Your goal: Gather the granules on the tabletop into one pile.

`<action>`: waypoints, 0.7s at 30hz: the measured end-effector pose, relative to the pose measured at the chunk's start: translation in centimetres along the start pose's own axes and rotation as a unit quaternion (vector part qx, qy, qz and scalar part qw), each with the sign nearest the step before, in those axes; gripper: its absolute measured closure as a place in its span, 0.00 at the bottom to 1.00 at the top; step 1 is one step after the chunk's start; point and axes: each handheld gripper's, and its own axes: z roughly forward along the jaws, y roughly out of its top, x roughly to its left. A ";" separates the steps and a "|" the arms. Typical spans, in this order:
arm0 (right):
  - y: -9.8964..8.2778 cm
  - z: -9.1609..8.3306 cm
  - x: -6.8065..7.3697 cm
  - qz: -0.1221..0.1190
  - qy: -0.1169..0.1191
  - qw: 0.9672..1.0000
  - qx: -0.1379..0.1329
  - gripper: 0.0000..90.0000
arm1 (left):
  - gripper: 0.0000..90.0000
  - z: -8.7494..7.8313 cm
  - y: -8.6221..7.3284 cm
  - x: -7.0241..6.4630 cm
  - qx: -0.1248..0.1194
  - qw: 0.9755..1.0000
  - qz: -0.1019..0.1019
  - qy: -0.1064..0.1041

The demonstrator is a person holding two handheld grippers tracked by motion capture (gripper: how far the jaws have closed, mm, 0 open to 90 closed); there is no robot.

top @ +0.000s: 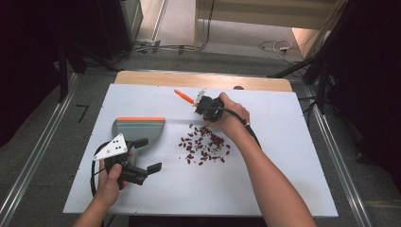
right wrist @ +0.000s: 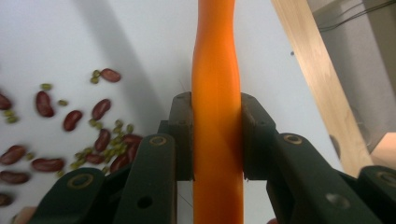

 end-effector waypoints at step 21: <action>0.0 0.0 4.0 -0.057 0.087 0.995 0.004 0.75 | 0.00 -0.4 0.1 0.2 -0.002 1.000 0.010 0.008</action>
